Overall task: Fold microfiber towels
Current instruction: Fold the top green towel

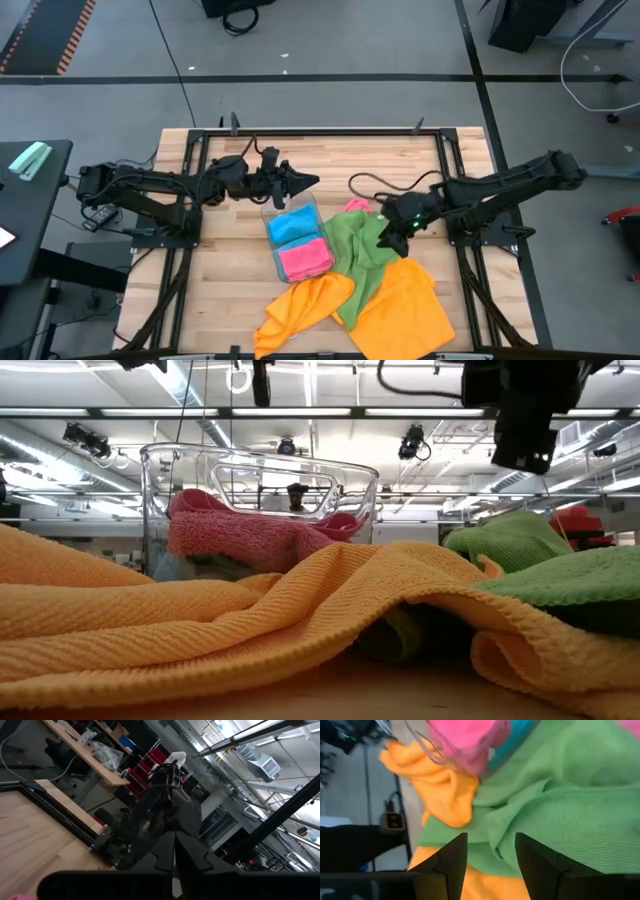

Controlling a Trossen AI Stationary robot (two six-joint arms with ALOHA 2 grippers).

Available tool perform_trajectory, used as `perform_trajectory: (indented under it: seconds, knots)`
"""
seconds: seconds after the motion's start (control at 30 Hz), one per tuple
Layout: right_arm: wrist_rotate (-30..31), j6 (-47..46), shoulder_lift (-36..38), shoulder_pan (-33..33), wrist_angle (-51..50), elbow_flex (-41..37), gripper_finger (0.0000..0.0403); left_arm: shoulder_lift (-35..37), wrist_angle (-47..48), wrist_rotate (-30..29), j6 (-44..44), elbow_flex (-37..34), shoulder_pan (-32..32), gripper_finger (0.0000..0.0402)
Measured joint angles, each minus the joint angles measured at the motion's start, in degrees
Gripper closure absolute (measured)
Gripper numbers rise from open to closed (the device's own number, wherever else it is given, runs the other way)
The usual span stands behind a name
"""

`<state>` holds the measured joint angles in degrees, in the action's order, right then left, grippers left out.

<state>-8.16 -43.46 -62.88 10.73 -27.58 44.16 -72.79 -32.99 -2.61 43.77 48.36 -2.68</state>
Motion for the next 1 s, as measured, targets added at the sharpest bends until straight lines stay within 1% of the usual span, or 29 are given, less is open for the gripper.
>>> perform_trajectory:
  seconds: [0.13, 0.27, 0.4, 0.53, 0.67, 0.77, 0.83, 1.0]
  knots:
    - [1.1, -0.9, -6.3, 1.0, 1.9, 0.0, 0.0225, 0.0, 0.7, -0.1, 0.0, 0.0, 0.0, 0.0373]
    - [1.9, -1.4, -11.5, 0.9, 3.0, 0.0, 0.0217, 0.0, 1.0, -0.1, 0.0, 0.0, 0.0, 0.0379]
    - [0.4, -0.4, -15.2, 0.5, 6.1, -0.1, 0.0218, 0.0, 1.4, -0.1, 0.0, 0.0, 0.0, 0.0387]
    - [-1.4, -0.1, -17.3, 0.6, 11.2, -0.1, 0.0225, 0.0, 1.6, -0.1, 0.0, 0.0, 0.0, 0.0388]
    - [-1.5, -0.3, -19.2, 0.5, 12.6, -0.1, 0.0232, 0.0, 1.7, -0.1, 0.0, 0.0, 0.0, 0.0380]
    - [-3.2, -1.1, -20.2, 0.6, 12.7, -0.1, 0.0236, 0.0, 1.7, -0.1, 0.0, 0.0, 0.0, 0.0374]
    - [-3.2, -1.0, -20.2, 0.9, 12.8, -0.1, 0.0237, 0.0, 1.7, -0.1, 0.0, 0.0, 0.0, 0.0373]
    - [-0.9, 2.6, -20.3, 1.1, 13.1, 0.0, 0.0244, 0.0, 1.7, -0.1, 0.0, 0.0, 0.0, 0.0380]
